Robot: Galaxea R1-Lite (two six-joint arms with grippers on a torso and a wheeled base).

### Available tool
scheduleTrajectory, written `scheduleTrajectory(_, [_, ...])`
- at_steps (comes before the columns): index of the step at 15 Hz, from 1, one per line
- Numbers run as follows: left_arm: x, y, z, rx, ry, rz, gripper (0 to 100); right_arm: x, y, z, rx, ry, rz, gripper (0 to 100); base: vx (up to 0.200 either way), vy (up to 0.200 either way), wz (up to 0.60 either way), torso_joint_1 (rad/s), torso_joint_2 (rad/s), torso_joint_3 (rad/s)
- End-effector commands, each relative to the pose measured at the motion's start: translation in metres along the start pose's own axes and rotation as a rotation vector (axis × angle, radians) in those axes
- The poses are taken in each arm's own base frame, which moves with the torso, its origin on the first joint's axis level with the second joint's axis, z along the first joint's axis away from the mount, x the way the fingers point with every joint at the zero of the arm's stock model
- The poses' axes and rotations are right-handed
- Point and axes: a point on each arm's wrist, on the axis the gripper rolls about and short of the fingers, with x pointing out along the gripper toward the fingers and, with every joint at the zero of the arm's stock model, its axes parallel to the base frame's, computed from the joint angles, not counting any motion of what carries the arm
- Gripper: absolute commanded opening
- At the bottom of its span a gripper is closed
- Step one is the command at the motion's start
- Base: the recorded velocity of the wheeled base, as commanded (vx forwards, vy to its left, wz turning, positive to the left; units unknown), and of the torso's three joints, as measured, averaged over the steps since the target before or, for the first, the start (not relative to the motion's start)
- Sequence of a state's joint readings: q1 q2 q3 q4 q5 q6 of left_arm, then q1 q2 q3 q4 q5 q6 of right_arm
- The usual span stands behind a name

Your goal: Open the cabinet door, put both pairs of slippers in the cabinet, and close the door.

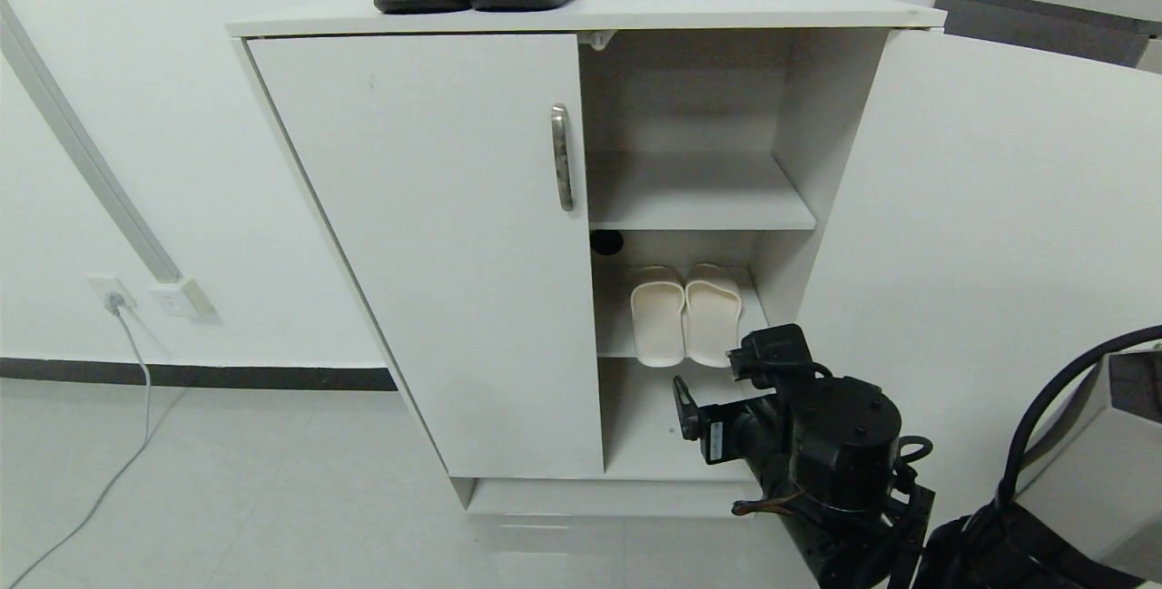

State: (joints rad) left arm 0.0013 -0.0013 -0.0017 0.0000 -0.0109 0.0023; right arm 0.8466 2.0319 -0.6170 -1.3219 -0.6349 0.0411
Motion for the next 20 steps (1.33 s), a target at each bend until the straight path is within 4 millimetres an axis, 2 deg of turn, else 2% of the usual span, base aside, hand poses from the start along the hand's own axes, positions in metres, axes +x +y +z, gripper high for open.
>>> scheduleTrajectory(1, [0.0001, 0.0000, 0.0000, 0.001, 0.001, 0.000, 0, 0.0008, -0.0001, -0.0017, -0.003, 0.004, -0.002, 100, 0.000, 0.000, 0.00, 0.000, 0.00, 0.000])
scheduleTrajectory(9, [0.0001, 0.0000, 0.0000, 0.001, 0.001, 0.000, 0, 0.0013, -0.0010, -0.0025, -0.004, 0.007, -0.005, 100, 0.000, 0.000, 0.00, 0.000, 0.00, 0.000])
scheduleTrajectory(20, [0.0001, 0.0000, 0.0000, 0.001, 0.001, 0.000, 0, -0.0010, -0.0033, -0.0045, -0.011, 0.017, -0.005, 100, 0.000, 0.200, 0.00, 0.002, 0.00, 0.005])
